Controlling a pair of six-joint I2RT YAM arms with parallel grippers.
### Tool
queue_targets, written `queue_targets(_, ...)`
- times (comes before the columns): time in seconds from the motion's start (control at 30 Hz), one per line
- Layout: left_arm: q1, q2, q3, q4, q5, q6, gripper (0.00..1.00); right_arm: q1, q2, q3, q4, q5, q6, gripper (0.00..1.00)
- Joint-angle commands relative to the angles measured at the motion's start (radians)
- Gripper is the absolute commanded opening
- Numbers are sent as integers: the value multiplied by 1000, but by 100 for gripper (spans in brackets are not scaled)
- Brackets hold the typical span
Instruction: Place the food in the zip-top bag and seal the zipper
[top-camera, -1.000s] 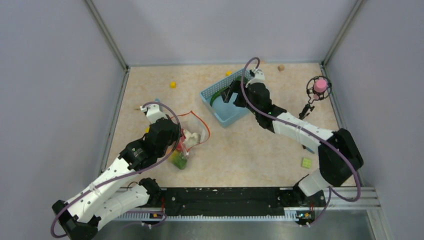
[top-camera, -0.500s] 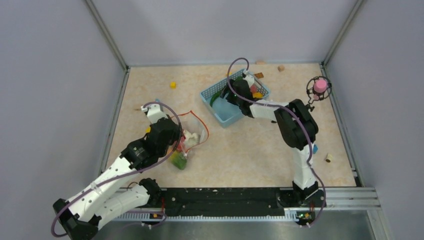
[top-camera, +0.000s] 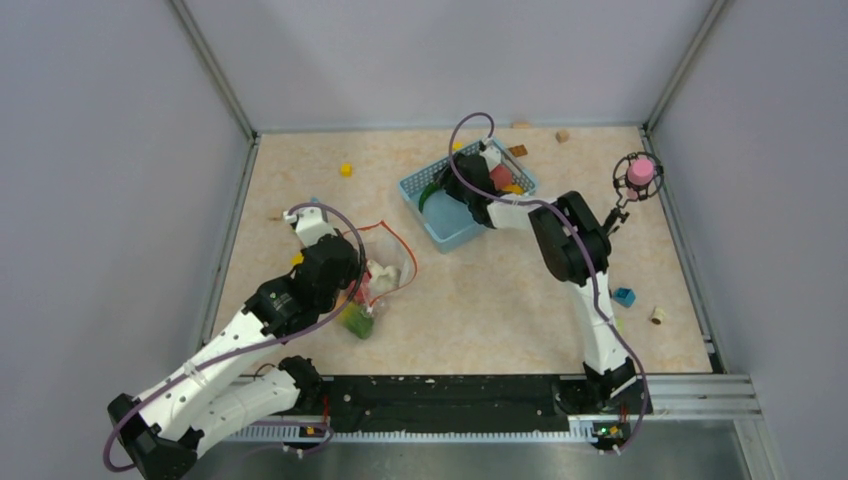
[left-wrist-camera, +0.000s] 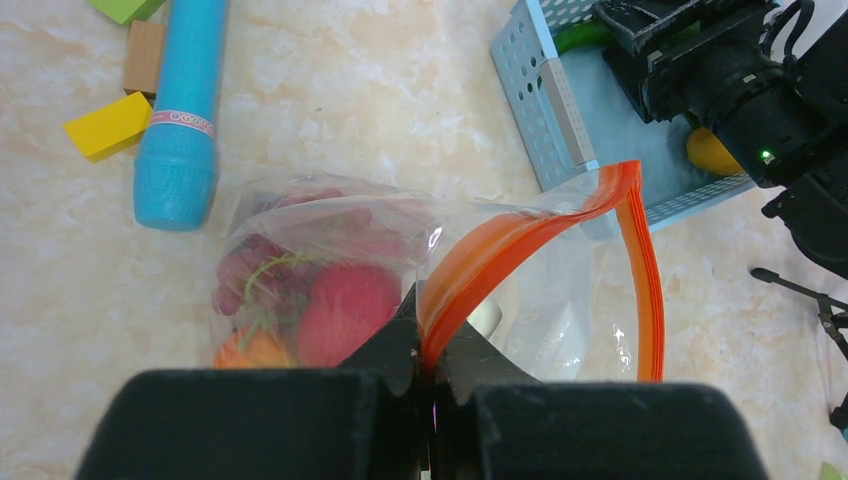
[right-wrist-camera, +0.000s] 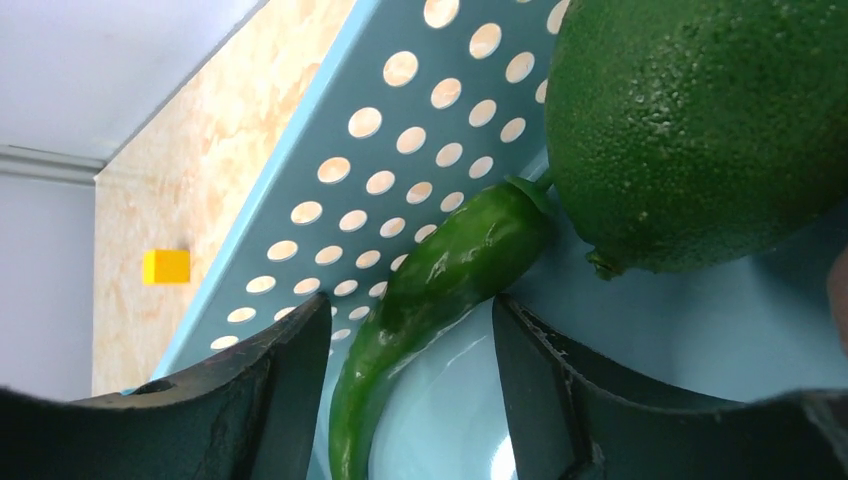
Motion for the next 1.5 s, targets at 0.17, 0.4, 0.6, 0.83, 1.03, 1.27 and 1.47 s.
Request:
queue_targets(0.17,5,-1,1,38,-22,4,0,-9,77,62,-14,31,62,50)
queue_targets(0.4,6,-5,2,38,-25,-2,0,-9,126,122,-118,97,75,44)
queue_targets(0.6,6,-5,1,37,-27,-1,0,-12,119,76,-76,100,133,27)
queue_targets(0.83,6,-3,1,40,-16,-1,0,-11,-32,-106,143,104,119,9)
queue_targets(1.03,5,-3,1,40,-7,-1,0,-12,-189,-252,329,52,78,3)
queue_targets(1.27,5,-15,-1,41,1,-5,0,-11,-398,-404,514,36,-1,2)
queue_targets(1.47,5,-19,-4,42,12,-5,0,8,-510,-419,562,-2,-134,2)
